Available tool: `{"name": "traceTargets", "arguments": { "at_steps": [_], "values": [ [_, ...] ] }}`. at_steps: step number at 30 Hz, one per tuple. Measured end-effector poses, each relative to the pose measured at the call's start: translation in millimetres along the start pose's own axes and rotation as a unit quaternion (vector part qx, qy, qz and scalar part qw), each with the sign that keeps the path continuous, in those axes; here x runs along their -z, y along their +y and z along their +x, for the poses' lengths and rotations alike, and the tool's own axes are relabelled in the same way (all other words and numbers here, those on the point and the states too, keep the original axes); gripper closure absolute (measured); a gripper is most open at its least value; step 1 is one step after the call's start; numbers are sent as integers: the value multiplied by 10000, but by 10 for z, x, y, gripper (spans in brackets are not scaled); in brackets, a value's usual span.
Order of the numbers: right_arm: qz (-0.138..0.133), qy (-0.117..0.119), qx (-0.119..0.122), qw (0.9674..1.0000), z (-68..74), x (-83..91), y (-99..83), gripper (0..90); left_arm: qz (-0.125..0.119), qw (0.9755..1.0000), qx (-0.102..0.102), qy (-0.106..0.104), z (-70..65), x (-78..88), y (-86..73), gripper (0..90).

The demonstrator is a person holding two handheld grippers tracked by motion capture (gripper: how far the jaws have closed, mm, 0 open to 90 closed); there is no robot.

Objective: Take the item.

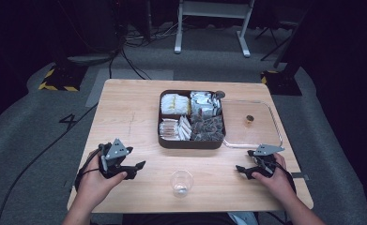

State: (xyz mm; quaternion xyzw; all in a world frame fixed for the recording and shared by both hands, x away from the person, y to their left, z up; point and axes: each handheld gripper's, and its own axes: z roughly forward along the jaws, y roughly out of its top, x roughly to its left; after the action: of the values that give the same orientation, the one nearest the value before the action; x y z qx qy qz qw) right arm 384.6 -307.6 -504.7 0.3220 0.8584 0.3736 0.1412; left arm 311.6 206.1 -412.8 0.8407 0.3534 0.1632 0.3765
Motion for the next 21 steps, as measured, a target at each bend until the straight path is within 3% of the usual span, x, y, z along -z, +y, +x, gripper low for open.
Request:
{"name": "traceTargets", "arguments": {
  "at_steps": [9, 15, 21],
  "values": [
    [-1, -1, 1, 10000, 0, 0, 0, 119, 277, 9994, 150, 134, 89, -61, -171, 303],
    [-1, 1, 1, 10000, 0, 0, 0, 119, 475, 9980, 400, 130, 168, -130, -326, 298],
    [1, -2, 1, 10000, 0, 0, 0, 119, 660, 9958, 551, 314, 269, -199, -442, 293]
  ]
}}
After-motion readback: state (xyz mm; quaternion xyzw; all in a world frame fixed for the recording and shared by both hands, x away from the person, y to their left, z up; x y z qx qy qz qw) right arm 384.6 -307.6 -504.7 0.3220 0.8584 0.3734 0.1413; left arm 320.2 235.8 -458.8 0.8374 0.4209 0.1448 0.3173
